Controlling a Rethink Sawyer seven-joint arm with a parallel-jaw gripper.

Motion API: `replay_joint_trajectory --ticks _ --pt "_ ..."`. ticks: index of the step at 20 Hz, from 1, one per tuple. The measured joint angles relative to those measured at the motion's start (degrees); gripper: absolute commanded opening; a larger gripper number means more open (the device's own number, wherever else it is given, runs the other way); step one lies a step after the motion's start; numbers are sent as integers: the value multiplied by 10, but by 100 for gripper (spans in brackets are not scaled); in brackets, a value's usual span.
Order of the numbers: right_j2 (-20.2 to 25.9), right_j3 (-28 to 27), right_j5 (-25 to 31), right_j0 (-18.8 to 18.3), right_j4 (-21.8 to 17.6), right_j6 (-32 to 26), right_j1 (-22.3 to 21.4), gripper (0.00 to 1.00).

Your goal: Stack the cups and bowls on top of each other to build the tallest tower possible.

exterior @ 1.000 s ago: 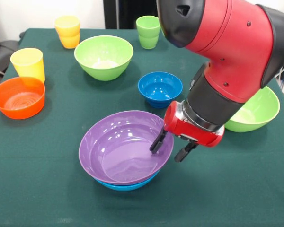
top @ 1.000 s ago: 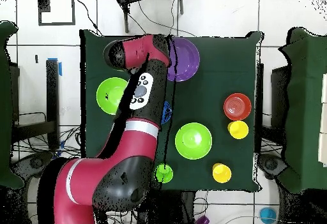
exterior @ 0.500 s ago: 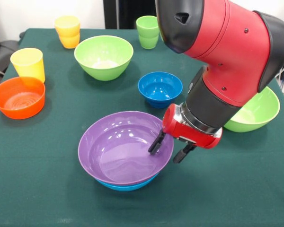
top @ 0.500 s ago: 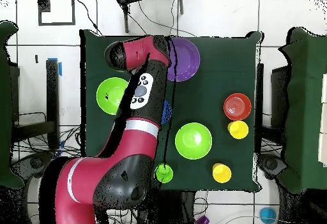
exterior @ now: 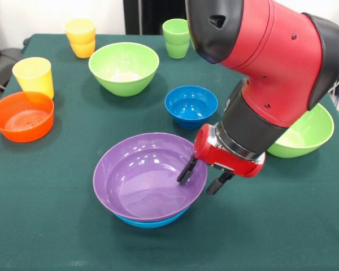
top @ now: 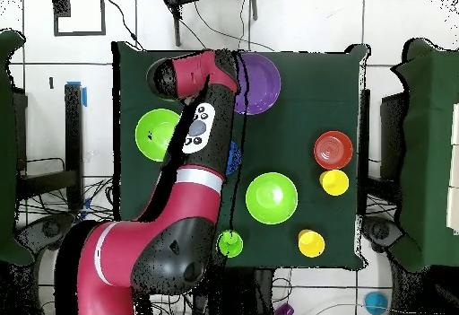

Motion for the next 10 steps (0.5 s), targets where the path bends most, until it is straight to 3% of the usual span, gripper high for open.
replay_joint_trajectory --ticks 6,10 --pt "0 3 0 1 0 0 -8 100" --pt "0 25 0 6 0 0 -36 100"
